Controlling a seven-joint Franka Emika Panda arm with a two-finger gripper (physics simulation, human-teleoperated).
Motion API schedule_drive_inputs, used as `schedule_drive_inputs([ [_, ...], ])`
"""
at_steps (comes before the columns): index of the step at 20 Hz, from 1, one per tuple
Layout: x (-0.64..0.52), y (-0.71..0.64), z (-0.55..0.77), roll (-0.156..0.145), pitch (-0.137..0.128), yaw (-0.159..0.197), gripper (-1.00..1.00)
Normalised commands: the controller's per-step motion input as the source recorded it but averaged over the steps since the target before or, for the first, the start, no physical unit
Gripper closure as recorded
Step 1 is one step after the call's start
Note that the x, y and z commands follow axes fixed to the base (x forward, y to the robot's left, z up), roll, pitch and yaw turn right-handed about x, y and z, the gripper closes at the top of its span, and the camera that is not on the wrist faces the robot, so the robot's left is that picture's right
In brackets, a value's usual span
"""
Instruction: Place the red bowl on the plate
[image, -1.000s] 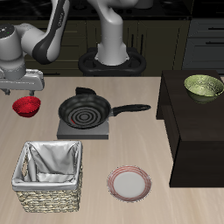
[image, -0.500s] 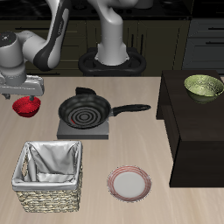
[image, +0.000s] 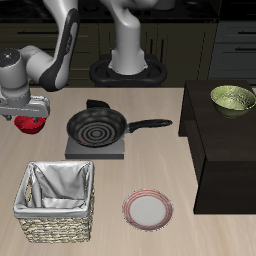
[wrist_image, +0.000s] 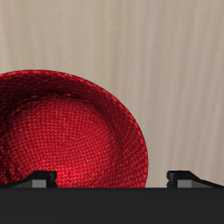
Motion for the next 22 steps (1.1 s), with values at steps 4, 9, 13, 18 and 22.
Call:
schedule_drive_inputs([
  [4, -0.01, -0.13, -0.26, -0.015, 0.048, -0.033, -1.0],
  [9, 0.0, -0.09, -0.12, -0.02, 0.006, -0.014, 1.0],
  [13, -0.02, 0.02, 0.07, 0.02, -0.018, -0.008, 1.0],
  [18, -0.01, 0.07, 0.16, 0.02, -0.028, 0.005, 1.0],
  [22, 0.05, 0.26, 0.4, -0.011, -0.065, 0.005, 1.0],
])
